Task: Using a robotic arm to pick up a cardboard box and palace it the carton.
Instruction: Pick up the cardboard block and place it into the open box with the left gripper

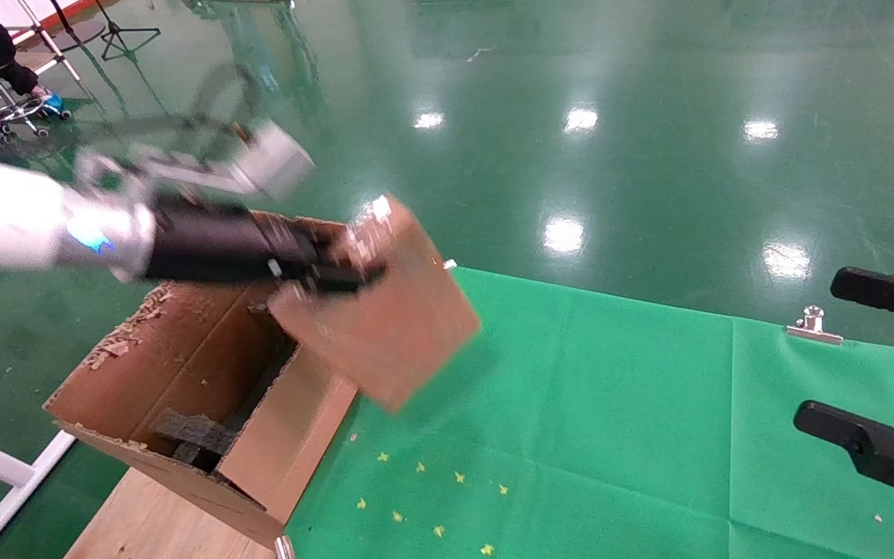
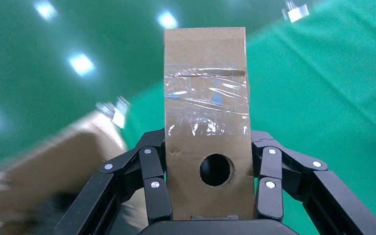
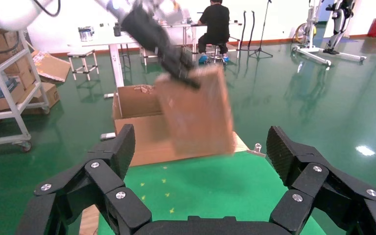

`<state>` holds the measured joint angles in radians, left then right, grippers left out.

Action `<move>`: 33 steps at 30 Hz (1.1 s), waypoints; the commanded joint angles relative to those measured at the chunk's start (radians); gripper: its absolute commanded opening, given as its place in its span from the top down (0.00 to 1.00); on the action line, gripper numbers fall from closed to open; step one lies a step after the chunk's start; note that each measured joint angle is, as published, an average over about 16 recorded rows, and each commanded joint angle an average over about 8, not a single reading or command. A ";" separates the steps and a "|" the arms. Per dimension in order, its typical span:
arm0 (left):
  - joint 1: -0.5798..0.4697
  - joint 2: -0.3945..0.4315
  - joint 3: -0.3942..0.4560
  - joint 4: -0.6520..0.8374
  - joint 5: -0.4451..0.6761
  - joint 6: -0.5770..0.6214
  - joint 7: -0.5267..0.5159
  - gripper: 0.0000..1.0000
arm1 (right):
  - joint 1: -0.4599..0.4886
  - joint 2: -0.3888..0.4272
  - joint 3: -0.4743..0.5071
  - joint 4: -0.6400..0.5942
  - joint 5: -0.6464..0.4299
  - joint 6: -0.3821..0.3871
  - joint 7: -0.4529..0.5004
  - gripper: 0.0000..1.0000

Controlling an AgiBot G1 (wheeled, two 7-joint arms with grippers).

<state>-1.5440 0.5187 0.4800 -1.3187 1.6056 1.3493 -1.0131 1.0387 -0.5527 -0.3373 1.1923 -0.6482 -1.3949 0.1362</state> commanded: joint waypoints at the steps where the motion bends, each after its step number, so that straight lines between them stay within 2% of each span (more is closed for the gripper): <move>1: -0.032 -0.023 -0.030 -0.001 -0.022 -0.008 0.022 1.00 | 0.000 0.000 0.000 0.000 0.000 0.000 0.000 0.00; 8: -0.087 -0.115 -0.043 0.030 0.055 0.011 0.065 1.00 | 0.000 0.000 0.000 0.000 0.000 0.000 0.000 0.00; 14: 0.007 -0.151 -0.024 0.186 0.090 -0.053 0.163 1.00 | 0.000 0.000 0.000 0.000 0.000 0.000 0.000 0.00; 22: 0.156 -0.123 -0.022 0.442 0.067 -0.236 0.325 1.00 | 0.000 0.000 0.000 0.000 0.000 0.000 0.000 0.00; 33: 0.140 -0.059 -0.008 0.658 0.128 -0.347 0.402 1.00 | 0.000 0.000 0.000 0.000 0.000 0.000 0.000 0.00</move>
<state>-1.4044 0.4627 0.4756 -0.6636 1.7357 1.0095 -0.6132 1.0387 -0.5527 -0.3373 1.1923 -0.6482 -1.3949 0.1362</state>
